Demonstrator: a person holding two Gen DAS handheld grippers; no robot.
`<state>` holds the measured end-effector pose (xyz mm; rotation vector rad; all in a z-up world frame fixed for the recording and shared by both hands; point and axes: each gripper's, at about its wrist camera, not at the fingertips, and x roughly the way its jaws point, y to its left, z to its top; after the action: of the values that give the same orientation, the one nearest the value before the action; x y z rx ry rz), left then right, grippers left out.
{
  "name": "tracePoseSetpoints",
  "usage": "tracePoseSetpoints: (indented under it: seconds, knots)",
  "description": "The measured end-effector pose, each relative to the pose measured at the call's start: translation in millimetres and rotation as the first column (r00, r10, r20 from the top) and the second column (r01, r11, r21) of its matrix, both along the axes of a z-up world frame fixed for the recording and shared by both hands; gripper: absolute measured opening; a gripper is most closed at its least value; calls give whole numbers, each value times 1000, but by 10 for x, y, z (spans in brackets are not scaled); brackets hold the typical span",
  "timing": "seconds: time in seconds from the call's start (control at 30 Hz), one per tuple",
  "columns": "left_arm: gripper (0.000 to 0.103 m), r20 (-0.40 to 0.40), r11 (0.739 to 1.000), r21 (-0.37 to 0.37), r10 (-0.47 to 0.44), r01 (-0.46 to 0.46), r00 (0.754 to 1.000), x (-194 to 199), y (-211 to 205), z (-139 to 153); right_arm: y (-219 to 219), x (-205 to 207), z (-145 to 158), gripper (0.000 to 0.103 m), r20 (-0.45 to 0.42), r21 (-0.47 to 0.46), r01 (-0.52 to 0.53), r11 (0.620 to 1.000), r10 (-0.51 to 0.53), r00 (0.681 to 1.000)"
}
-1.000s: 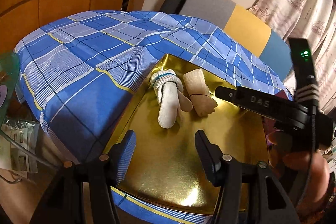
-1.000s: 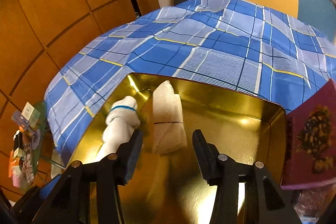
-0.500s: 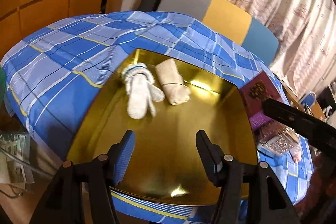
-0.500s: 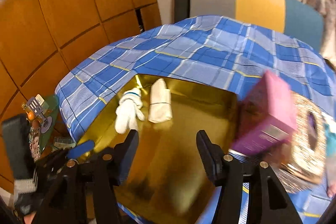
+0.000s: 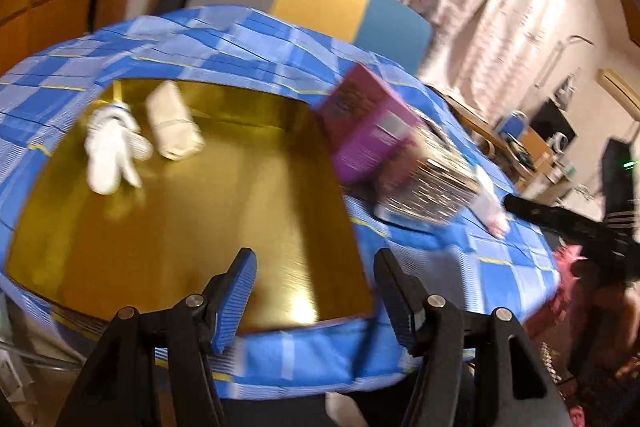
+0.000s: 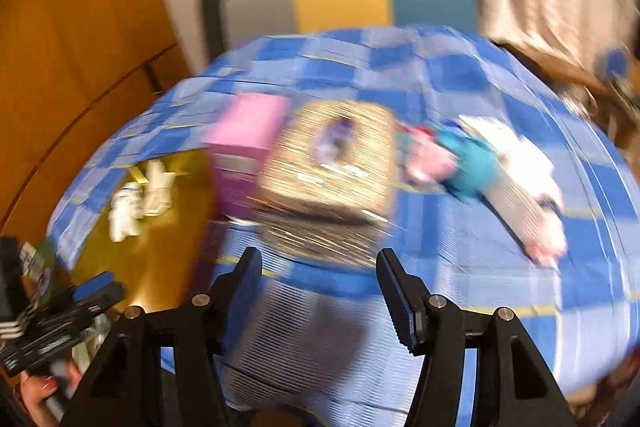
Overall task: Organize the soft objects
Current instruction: 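Move the right gripper to the pink washcloth with navy band and grasp it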
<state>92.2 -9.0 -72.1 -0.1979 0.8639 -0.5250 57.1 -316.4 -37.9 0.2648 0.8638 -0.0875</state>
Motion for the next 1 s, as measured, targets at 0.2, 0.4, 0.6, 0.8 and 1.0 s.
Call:
tracePoseSetpoints:
  seconds: [0.2,0.4,0.6,0.8,1.0]
  knots:
    - [67,6,992,15,-124,124,992,-246,-464,-29,-829,-353,-344,61,-104,53,223,973,-217,971]
    - [67,-42,969,44,-241,243,970,-391,-955,-113,-1530,-402,-549,66,-153,39,359,933,-349,924]
    - [67,-51,956,73,-280,283,959,-467,-1207,-90,-2157,-96,-534,69,-131,50,456,889,-447,885]
    - [67,-77,959,90,-264,271,961,-445,-1266,-114,-2488,302,-631,72,-142,107,496,862,-480,866]
    - [67,-87,957,113,-258,267,962,-416,-1346,-123,-2564,606,-898,73,-218,93,473,876,-445,868]
